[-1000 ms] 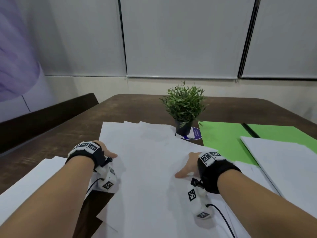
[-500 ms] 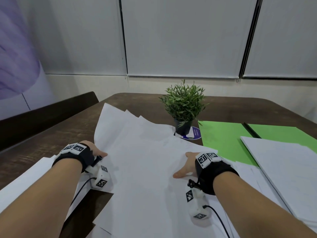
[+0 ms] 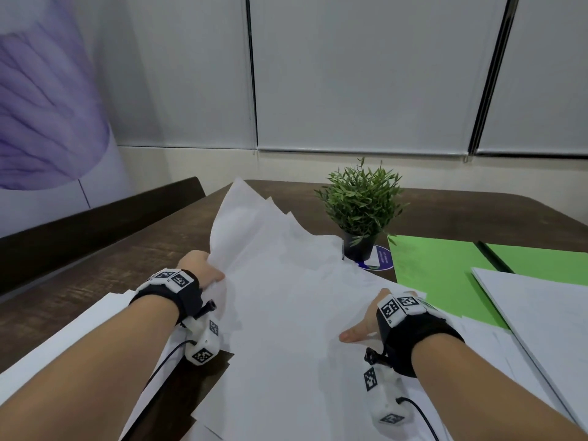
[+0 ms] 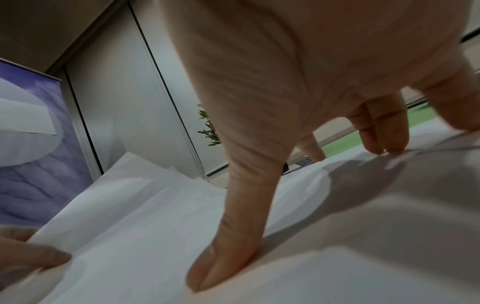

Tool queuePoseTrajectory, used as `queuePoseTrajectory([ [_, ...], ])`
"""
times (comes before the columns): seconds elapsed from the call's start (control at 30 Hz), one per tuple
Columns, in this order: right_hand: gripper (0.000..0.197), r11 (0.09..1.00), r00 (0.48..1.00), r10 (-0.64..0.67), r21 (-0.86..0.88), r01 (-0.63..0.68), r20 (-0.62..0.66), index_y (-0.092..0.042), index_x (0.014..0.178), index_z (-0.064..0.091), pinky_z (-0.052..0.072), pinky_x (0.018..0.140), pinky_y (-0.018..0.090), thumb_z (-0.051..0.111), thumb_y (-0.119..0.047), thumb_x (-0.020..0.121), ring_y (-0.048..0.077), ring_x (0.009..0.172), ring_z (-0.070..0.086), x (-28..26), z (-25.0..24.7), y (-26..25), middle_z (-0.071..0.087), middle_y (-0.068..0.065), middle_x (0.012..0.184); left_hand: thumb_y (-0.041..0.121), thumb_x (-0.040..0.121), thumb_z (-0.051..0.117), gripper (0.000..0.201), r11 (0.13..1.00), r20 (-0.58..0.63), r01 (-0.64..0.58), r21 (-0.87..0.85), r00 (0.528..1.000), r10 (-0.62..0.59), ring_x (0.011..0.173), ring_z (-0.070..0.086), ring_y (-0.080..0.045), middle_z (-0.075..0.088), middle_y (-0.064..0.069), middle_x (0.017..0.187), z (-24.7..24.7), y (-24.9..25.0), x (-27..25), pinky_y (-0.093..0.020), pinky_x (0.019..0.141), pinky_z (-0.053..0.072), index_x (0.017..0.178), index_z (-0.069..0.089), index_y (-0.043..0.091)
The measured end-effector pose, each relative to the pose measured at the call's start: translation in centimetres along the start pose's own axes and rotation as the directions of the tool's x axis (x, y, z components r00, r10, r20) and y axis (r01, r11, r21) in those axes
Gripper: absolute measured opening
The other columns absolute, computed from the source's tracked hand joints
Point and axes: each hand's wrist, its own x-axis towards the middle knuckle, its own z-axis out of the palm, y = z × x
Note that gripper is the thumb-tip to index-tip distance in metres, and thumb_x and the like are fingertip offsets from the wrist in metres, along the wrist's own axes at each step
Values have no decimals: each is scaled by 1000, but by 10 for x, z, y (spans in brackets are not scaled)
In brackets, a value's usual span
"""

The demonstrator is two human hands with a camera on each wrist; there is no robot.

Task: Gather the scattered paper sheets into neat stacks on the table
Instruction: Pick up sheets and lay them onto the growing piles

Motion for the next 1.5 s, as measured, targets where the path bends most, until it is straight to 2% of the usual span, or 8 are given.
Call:
queuePoseTrajectory([
  [0.2,98,999,999,-12,30,10,48,-17,126,56,46,100,39,68,-81,52,27,116,56,16,7,2,57,4,127,23,70,83,30,998,59,-19,-60,998,23,80,65,-25,69,-7,87,2,11,0,-31,73,53,90,66,10],
  [0.43,107,998,997,32,-65,-27,72,-25,121,57,34,105,46,54,-94,40,35,127,36,25,14,5,56,4,125,15,71,79,33,998,-24,-64,-13,998,64,91,64,-29,69,-11,97,4,18,-5,-37,84,53,100,68,5],
  [0.67,92,1000,998,21,20,-23,65,-22,121,56,39,102,38,62,-85,55,31,128,36,20,11,12,50,3,109,13,80,70,31,966,-359,-189,-173,926,117,102,60,-33,66,-14,108,-27,34,-9,-41,88,50,108,62,4],
  [0.8,101,972,997,11,234,-29,78,-20,135,49,38,104,34,56,-87,59,29,127,44,0,8,15,47,12,139,14,83,68,31,957,-475,-202,-210,876,81,106,58,-35,64,-19,112,-60,48,-26,-37,87,45,109,59,1],
  [1.07,72,756,994,-111,647,94,-14,-9,142,39,27,109,32,38,-63,93,24,135,39,-67,10,35,40,6,149,18,84,69,41,892,-607,-292,-345,794,25,108,58,-38,61,-23,117,-144,59,-86,-43,89,46,116,55,-4],
  [1.2,68,730,996,-81,678,83,-35,-2,135,46,30,103,30,20,-55,100,28,127,46,-102,4,47,49,15,137,18,80,73,40,833,-514,-317,-454,856,45,104,60,-26,62,-13,109,-165,66,-122,-37,85,49,108,56,-4],
  [1.33,74,590,998,-20,805,57,-57,-11,132,49,34,107,38,10,-64,96,32,120,49,-120,4,58,53,17,129,4,79,74,37,789,-198,-162,-593,979,52,92,62,-26,65,-15,110,-129,61,-164,-34,80,50,112,61,-4],
  [1.5,85,518,996,-17,853,-67,88,-13,142,38,38,63,26,13,-75,89,26,92,62,-139,13,76,62,16,121,-6,80,69,30,817,147,82,-570,989,4,66,60,-23,65,-14,85,-36,42,-217,-26,53,50,109,60,-11],
])
